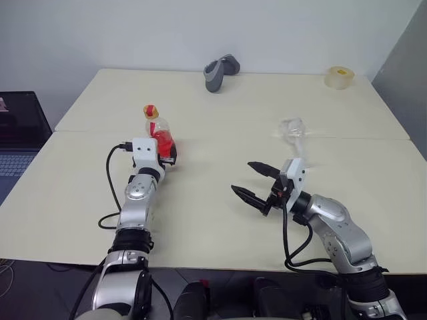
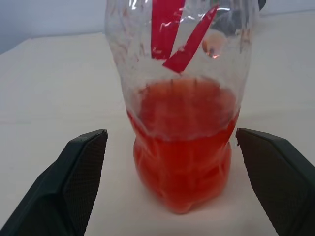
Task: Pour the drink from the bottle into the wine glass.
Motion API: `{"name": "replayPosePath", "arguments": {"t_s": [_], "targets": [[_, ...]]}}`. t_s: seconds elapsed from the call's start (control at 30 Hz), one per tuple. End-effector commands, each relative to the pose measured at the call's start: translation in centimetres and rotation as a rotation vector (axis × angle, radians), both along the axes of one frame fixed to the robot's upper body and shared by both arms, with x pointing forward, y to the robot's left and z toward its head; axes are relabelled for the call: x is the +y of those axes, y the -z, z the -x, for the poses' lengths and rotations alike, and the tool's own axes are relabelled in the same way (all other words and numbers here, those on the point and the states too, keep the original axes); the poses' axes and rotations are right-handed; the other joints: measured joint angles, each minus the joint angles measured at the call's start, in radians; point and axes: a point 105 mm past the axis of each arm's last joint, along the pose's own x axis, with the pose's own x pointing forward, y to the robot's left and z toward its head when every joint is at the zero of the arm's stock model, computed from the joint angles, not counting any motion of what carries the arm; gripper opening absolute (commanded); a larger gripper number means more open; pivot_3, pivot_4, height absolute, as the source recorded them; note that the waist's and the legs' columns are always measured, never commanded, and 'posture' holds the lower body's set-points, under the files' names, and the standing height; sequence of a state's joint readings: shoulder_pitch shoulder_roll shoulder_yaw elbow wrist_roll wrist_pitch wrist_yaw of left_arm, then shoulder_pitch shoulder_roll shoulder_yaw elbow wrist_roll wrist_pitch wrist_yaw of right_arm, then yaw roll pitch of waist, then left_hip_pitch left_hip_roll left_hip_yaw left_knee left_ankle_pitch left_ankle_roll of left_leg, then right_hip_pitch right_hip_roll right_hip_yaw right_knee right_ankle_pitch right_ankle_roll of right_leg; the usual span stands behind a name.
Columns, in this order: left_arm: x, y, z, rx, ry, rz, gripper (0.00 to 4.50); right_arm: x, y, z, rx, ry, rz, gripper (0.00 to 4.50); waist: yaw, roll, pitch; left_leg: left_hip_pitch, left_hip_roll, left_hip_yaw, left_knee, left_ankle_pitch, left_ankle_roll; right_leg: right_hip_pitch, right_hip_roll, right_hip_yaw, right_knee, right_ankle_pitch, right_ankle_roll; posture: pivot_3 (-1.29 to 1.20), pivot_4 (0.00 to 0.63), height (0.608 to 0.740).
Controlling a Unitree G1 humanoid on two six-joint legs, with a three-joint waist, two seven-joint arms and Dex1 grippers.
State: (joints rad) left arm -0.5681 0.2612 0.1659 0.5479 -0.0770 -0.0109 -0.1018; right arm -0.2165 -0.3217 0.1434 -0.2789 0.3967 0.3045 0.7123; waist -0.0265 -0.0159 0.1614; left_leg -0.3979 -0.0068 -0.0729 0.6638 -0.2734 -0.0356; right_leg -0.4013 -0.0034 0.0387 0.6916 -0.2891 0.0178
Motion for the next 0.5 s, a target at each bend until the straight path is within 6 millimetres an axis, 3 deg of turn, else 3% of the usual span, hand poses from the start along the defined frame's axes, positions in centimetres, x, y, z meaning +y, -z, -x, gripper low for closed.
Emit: {"name": "replayPosePath", "arguments": {"t_s": [0.03,0.3,0.4,0.5], "targets": [[0.4,-1.3,-0.8,-0.046,-0.009,0.013,4.48,0.4,-1.7,0.2,-0.038,-0.005,-0.049,4.5,0.0,0.0,0.0,0.0,0.0,0.0,0.0,0.0,0.0,0.0,0.0,0.0,0.0,0.0,0.0,0.0,0.15,0.74],[0.7,-1.2,-2.3,-0.026,-0.037,0.071,4.48,0.3,-2.0,-0.1,-0.034,0.006,-0.06,4.5,0.0,0.0,0.0,-0.001,0.0,0.0,0.0,0.0,0.0,-0.002,0.0,0.0,0.001,0.0,0.0,0.0,0.15,0.74],[0.6,-1.3,-2.6,-0.029,-0.032,0.072,3.91,0.4,-2.0,0.0,-0.035,0.005,-0.06,4.5,-0.001,0.0,0.0,-0.001,0.0,0.0,0.0,0.0,0.0,-0.002,0.0,0.0,0.002,0.0,0.0,0.0,0.15,0.74],[0.3,-1.6,-2.9,-0.042,-0.01,0.071,3.01,0.4,-2.0,0.0,-0.035,0.006,-0.06,4.5,-0.001,0.0,0.0,-0.001,0.0,0.001,0.0,0.0,0.0,-0.002,0.0,-0.001,0.002,0.0,0.0,0.0,0.15,0.74]]}}
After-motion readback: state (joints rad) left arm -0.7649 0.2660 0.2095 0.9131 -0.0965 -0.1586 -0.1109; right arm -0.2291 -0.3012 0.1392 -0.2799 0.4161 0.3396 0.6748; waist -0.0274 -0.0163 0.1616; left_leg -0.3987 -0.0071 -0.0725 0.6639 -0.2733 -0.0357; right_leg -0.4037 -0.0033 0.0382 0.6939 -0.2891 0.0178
